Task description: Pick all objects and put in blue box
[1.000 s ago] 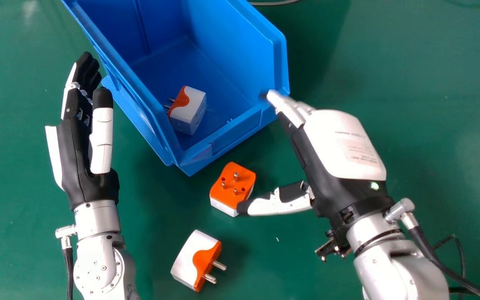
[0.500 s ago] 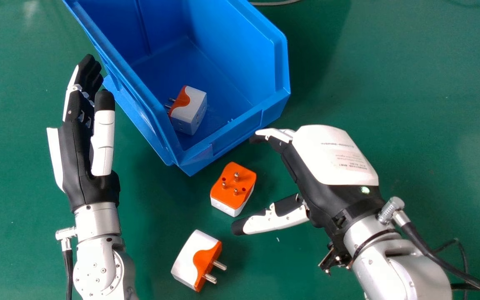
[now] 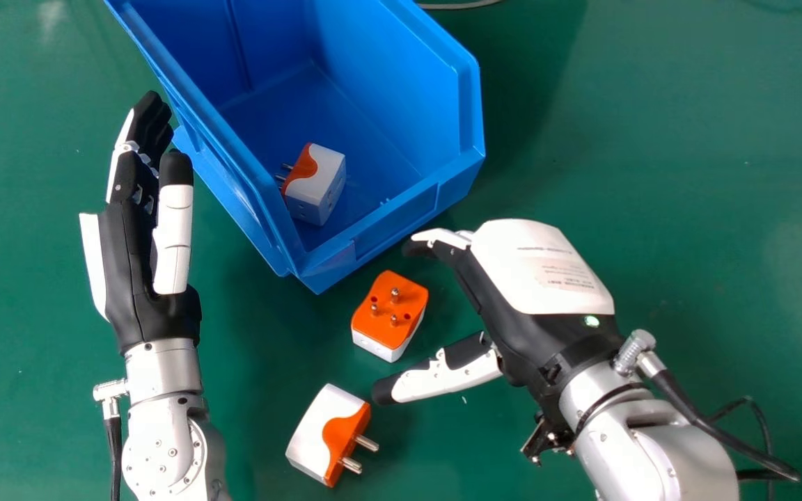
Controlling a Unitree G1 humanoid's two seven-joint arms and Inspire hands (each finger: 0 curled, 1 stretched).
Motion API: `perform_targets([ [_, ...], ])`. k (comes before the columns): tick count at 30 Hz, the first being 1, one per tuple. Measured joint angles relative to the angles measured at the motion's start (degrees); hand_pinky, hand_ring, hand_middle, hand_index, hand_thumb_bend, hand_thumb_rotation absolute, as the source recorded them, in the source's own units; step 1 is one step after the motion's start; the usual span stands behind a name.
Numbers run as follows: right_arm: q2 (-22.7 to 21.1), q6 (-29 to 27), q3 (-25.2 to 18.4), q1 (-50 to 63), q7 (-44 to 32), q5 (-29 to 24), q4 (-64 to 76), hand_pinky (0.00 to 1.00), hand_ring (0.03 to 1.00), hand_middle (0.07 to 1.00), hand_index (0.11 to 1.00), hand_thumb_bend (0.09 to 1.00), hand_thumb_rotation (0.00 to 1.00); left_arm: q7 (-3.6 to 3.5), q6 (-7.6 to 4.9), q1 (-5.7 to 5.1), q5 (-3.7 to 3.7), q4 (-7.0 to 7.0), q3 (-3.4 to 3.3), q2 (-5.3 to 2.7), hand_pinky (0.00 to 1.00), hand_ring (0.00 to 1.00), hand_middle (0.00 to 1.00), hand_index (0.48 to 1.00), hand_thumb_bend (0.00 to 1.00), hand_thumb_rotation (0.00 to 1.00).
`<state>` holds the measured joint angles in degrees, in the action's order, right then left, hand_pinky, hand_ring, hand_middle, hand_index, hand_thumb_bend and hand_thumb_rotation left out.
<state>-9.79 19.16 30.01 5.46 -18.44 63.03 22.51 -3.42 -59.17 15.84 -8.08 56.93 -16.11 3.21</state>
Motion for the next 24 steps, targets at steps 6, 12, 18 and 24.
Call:
perform_targets([
  [6, 1.70, 0.11, 2.01, -1.35, 2.97, 1.71, -4.60, 0.60, 0.753, 0.801, 0.806, 0.855, 0.46, 0.14, -0.04, -0.01, 0.04, 0.00, 0.01, -0.02, 0.92, 0.92, 0.91, 0.866, 0.82, 0.81],
  [12, 3.05, 0.95, 3.14, -3.46, 4.74, 3.72, -8.91, 0.59, 0.757, 0.809, 0.815, 0.851, 0.43, 0.25, -0.07, 0.00, 0.12, 0.00, 0.03, -0.03, 0.92, 0.92, 0.91, 0.867, 0.81, 0.81],
  [18, 3.40, 1.63, 3.59, -4.80, 4.90, 3.74, -11.49, 0.60, 0.765, 0.818, 0.825, 0.840, 0.41, 0.51, -0.10, 0.00, 0.16, 0.01, 0.01, -0.05, 0.91, 0.92, 0.91, 0.867, 0.81, 0.81],
  [24, 4.15, 1.58, 3.78, -5.68, 7.72, 3.59, -14.21, 0.60, 0.764, 0.816, 0.823, 0.837, 0.40, 0.40, -0.11, 0.00, 0.10, 0.03, 0.00, -0.05, 0.91, 0.92, 0.91, 0.870, 0.80, 0.81],
])
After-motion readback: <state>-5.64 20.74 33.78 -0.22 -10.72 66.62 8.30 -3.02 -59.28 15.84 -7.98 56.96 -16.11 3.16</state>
